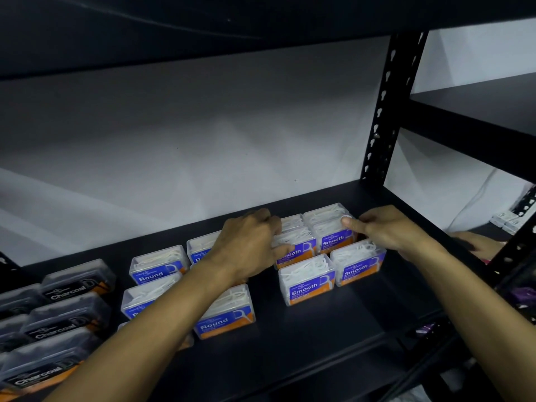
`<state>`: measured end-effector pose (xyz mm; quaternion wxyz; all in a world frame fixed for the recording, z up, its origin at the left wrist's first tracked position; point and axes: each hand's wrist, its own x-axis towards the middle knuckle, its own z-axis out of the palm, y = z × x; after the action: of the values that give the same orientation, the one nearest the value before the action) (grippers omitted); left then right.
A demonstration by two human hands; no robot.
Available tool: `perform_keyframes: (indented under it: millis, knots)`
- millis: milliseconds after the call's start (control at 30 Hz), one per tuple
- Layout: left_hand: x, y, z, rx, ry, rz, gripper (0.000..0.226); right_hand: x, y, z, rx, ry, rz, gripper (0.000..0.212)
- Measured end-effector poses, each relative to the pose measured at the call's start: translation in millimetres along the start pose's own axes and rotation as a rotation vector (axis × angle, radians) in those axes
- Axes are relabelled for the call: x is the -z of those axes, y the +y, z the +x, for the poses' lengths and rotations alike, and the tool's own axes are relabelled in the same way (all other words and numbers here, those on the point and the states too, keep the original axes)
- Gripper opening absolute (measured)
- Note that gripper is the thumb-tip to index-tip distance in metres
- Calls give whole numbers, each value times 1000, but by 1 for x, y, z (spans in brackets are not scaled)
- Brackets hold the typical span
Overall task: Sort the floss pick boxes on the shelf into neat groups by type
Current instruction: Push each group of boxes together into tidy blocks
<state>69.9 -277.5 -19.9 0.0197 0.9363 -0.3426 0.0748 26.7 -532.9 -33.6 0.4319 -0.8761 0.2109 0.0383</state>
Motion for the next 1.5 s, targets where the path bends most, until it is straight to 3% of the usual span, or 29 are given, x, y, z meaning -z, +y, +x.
perform_keyframes:
  millis: [100,200,333,567,967,1500]
  knots:
    - [9,10,-14,-46,96,-29,52,-1,10,-17,48,145,13,60]
    - [10,30,-32,-99,79,-64,56,-18,30,-39,152,299,87,61]
    - [-2,50,-43,-111,90,58,57,-52,54,-60,195,428,220,67]
    - [-17,64,-46,-129,56,181,59,-68,64,-66,216,374,254,105]
    - [-33,74,-37,64,81,137,66,-78,55,-47,283,459,153,95]
    - [-39,76,-34,119,117,118,66,-78,48,-42,287,453,137,93]
